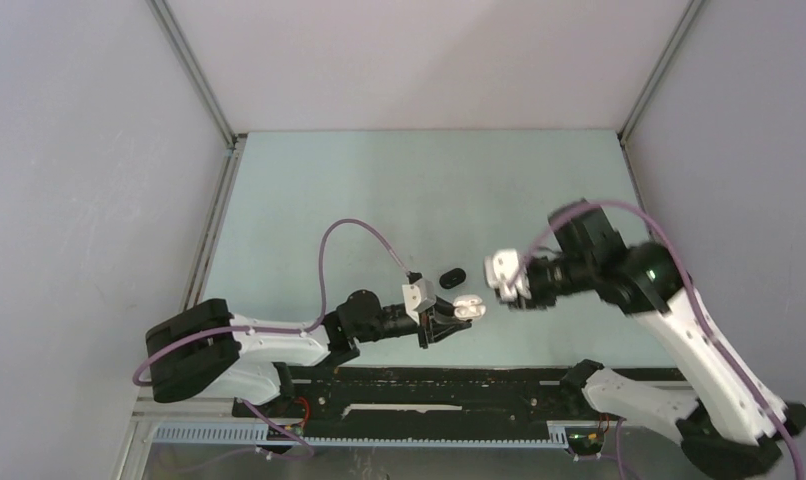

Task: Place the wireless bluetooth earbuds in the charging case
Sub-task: Adjust the right earbud in the right side groove of the charging case.

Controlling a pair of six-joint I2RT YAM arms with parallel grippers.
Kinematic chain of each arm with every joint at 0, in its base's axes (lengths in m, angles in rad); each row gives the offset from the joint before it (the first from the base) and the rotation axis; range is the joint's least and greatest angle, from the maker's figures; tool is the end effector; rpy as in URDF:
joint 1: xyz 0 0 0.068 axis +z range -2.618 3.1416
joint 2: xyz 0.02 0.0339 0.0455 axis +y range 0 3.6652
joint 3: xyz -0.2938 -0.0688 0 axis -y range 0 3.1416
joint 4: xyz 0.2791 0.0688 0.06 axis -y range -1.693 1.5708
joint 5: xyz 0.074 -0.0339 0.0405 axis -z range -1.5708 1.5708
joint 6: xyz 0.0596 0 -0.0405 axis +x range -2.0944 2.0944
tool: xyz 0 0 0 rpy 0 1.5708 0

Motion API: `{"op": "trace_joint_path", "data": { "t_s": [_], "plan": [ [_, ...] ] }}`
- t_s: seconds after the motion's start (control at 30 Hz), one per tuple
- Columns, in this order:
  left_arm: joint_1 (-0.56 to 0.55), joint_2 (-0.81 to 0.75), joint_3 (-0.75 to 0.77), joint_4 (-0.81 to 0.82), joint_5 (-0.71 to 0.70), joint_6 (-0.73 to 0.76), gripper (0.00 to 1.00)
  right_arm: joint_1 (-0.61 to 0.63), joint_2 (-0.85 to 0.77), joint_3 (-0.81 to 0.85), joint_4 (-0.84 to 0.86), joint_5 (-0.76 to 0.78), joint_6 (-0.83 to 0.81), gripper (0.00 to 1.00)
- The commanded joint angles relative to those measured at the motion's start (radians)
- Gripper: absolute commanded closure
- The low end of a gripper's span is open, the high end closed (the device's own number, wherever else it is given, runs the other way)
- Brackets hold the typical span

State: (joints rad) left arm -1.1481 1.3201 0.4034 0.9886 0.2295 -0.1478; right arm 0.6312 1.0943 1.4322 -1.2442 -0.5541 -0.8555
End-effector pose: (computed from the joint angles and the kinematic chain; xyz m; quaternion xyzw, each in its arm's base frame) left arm 0.1092 -0.2757 0.2226 0.3981 0.5537 -0.5011 0.5328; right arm 0.1474 0.1466 0.4256 -0.6810 0.6090 0.2218 0.3407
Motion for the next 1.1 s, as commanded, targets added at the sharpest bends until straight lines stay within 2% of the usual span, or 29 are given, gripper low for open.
{"op": "trace_joint_path", "data": {
  "t_s": [0.0, 0.33, 0.8, 1.07],
  "plan": [
    [0.014, -0.019, 0.06, -0.051, 0.175, 0.027, 1.0, 0.077, -0.187, -0.205, 0.102, 0.011, -0.265, 0.64],
    [0.019, 0.054, 0.139, -0.1, 0.307, -0.015, 1.0, 0.255, -0.169, -0.219, 0.054, 0.134, -0.29, 0.65],
    [0.041, 0.074, 0.164, -0.122, 0.333, -0.027, 1.0, 0.393, -0.178, -0.218, -0.046, 0.283, -0.43, 0.64],
    [0.049, 0.083, 0.179, -0.122, 0.353, -0.033, 1.0, 0.472, -0.136, -0.217, -0.071, 0.339, -0.391, 0.63]
  ]
}}
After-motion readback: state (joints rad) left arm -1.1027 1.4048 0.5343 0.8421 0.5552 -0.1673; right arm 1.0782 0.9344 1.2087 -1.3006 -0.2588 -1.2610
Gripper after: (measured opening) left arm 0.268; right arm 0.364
